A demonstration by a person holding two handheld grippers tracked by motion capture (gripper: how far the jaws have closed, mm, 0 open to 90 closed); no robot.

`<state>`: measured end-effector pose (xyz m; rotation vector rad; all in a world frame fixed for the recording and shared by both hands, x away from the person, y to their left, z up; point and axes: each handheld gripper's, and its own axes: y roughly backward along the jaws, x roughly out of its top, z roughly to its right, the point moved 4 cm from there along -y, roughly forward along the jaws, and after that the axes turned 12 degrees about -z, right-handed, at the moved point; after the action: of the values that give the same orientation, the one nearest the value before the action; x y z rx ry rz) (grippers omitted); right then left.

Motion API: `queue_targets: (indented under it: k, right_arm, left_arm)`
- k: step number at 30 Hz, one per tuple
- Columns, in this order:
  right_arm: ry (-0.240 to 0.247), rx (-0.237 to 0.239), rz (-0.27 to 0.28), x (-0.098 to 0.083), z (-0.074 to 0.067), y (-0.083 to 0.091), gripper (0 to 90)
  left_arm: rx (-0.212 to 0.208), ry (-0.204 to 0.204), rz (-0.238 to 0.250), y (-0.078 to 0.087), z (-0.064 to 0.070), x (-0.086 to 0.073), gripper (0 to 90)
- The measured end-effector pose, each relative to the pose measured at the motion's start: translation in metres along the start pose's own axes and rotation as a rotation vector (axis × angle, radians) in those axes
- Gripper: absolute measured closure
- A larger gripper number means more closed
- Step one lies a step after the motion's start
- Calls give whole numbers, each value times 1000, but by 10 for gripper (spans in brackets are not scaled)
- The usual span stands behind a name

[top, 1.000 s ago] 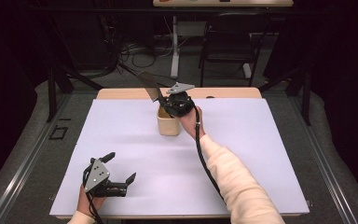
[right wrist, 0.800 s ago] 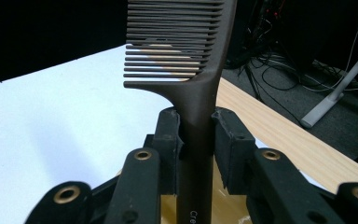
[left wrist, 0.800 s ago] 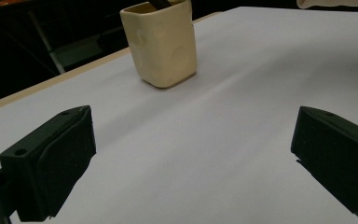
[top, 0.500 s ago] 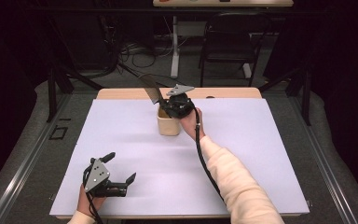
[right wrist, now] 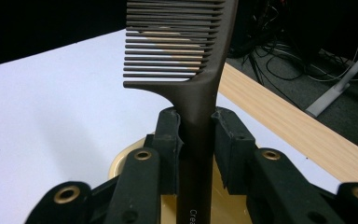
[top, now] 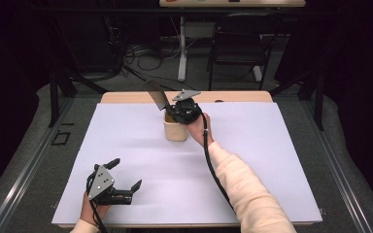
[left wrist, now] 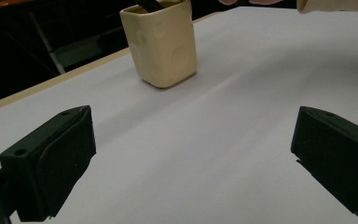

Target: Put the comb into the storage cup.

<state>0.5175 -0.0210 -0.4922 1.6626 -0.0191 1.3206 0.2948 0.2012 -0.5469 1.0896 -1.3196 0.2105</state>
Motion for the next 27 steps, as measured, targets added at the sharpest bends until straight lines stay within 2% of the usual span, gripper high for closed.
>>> queue_targets:
  k: [17,27]
  right_arm:
    - [8,15,-51,-5,1,-4,716]
    - [9,7,-92,-7,0,-7,714]
  left_arm:
    - [-5,1,-2,-1,0,0,0]
    - [-5,-1,-2,-1,0,0,0]
